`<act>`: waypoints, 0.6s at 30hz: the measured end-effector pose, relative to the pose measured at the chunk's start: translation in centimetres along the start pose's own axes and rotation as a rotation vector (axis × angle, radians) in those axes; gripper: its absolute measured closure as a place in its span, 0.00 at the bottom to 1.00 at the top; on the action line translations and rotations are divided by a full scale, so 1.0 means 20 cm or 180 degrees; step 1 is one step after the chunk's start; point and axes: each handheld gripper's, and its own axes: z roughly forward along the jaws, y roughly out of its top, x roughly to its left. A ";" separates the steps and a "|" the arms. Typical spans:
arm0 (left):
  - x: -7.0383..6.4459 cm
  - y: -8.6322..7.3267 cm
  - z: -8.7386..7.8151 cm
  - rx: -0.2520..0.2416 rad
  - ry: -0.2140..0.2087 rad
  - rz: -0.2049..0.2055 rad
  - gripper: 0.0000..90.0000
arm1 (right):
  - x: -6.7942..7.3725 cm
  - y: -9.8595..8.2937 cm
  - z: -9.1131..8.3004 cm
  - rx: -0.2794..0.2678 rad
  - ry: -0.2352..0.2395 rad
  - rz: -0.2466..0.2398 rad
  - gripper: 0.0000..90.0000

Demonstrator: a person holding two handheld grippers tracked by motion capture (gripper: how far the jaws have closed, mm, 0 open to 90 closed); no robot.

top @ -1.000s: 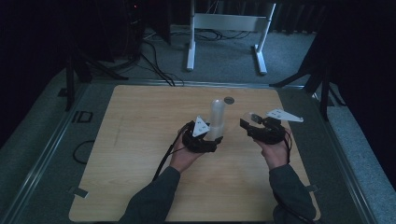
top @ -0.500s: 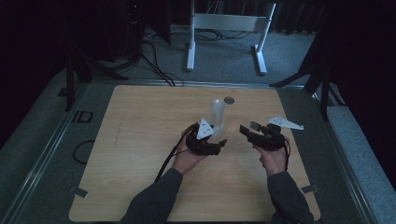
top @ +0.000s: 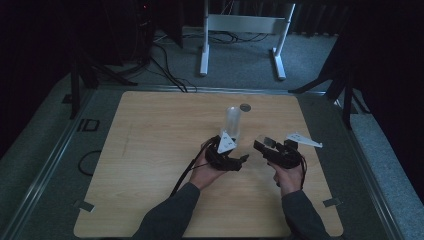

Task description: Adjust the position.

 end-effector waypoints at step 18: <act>-0.07 0.00 0.06 0.0072 -0.0149 0.0079 0.30 | -0.07 -0.06 -0.02 -0.0110 0.0283 0.0611 0.45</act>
